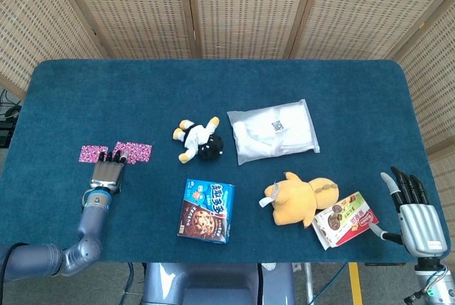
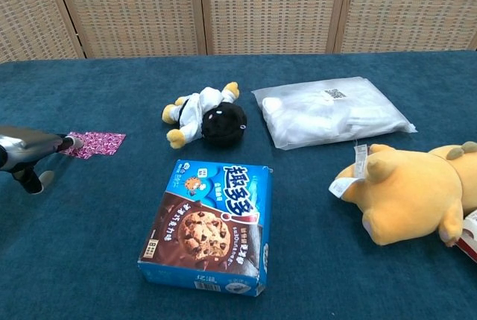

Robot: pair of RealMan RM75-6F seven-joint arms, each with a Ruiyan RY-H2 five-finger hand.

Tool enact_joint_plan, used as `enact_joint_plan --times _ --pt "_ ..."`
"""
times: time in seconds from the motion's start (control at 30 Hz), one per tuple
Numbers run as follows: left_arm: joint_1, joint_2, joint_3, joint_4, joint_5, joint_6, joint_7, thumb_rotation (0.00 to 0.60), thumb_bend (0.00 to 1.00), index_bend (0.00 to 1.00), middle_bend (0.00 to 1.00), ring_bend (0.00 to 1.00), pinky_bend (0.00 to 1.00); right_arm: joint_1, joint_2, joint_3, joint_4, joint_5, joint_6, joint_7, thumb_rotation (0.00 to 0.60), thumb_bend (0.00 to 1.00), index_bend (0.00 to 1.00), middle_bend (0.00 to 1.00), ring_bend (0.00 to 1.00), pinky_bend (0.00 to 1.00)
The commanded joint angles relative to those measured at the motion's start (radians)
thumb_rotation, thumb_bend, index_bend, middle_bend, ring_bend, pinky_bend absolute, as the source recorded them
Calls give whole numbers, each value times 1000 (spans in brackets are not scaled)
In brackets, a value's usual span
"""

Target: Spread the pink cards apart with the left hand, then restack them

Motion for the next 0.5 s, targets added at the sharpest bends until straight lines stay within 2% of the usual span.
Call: enact_joint_plan --times 0.03,0.5 --pt "2 1 5 -6 -3 2 5 600 658 0 0 0 0 0 0 0 -1 -1 0 0 600 28 0 0 0 0" --pt "33 43 28 -111 42 45 -22 600 659 0 0 0 0 -1 1 0 -2 -5 6 -1 600 28 0 0 0 0"
